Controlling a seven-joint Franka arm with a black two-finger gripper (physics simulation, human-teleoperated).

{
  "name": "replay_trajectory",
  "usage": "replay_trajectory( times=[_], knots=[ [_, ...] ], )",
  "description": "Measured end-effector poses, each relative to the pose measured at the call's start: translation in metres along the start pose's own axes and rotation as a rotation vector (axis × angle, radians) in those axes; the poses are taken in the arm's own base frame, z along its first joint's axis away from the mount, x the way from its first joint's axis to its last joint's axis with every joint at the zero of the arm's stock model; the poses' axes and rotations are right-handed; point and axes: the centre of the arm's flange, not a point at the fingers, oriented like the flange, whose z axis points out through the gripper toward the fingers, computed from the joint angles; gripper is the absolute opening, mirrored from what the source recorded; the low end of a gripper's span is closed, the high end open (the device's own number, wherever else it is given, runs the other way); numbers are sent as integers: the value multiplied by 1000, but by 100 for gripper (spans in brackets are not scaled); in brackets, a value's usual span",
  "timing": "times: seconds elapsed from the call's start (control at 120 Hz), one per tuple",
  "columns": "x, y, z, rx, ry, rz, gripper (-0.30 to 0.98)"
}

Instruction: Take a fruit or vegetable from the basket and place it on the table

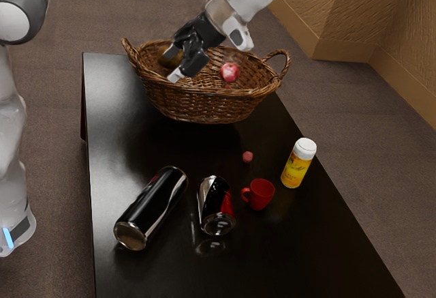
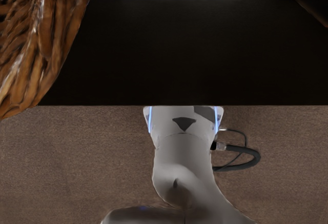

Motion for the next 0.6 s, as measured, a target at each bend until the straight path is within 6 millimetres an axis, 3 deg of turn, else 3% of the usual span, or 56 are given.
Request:
replay_trajectory(
  times=[0.042, 0.092, 0.175, 0.25, 0.325, 0.45, 0.508, 0.542, 0.6],
  knots=[
    [29, 8, 6, 20, 78, 13, 69],
    [49, 18, 3, 39, 181, 29, 69],
    [66, 26, -12, 56, 344, 40, 69],
    [74, 21, -28, 58, 474, 27, 69],
    [82, -6, -40, 33, 561, -24, 69],
    [102, -84, -59, -30, 657, -167, 69],
    [122, -118, -71, -53, 691, -224, 69],
    [135, -122, -77, -59, 705, -231, 69],
    [152, -110, -83, -66, 721, -208, 69]
  ],
)
